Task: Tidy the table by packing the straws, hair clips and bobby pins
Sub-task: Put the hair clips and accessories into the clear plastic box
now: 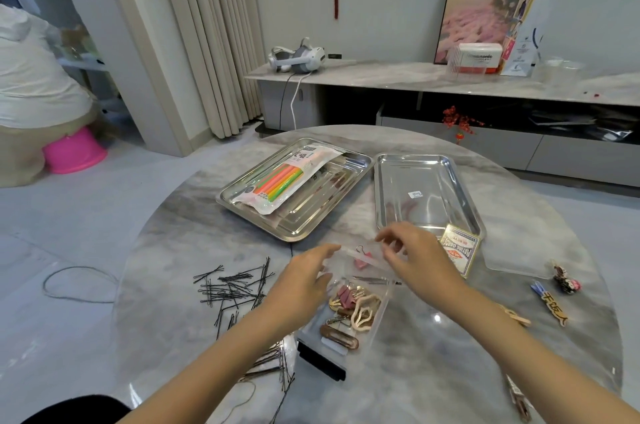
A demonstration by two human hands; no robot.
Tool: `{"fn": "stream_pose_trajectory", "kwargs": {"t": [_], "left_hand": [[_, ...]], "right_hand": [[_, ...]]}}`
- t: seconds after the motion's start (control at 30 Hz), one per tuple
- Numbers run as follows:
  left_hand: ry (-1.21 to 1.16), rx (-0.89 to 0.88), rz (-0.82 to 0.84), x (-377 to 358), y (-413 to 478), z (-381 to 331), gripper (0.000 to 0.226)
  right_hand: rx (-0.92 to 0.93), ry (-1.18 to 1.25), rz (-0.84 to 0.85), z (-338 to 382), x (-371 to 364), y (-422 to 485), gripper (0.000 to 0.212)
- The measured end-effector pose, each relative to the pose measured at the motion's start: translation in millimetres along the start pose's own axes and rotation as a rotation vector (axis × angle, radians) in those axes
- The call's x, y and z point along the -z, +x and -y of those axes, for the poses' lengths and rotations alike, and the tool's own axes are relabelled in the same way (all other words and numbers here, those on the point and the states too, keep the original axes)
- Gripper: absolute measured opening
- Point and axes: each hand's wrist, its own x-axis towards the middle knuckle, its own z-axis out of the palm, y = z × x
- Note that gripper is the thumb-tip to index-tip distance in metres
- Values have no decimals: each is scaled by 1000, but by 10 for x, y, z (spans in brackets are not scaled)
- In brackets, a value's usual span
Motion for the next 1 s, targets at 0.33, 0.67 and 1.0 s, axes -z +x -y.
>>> {"fn": "stream_pose_trajectory", "kwargs": {"t": [0.33,0.67,1.0], "left_hand": [[54,169,-89,154,-77,86,26],[-70,181,-40,170,-57,112,23],[519,-160,-342,106,-80,-54,36]], "right_hand": [[29,-99,542,-361,-266,112,47],[73,-370,316,-328,-281,-8,16],[-44,135,-176,-140,-19,-25,12]]}}
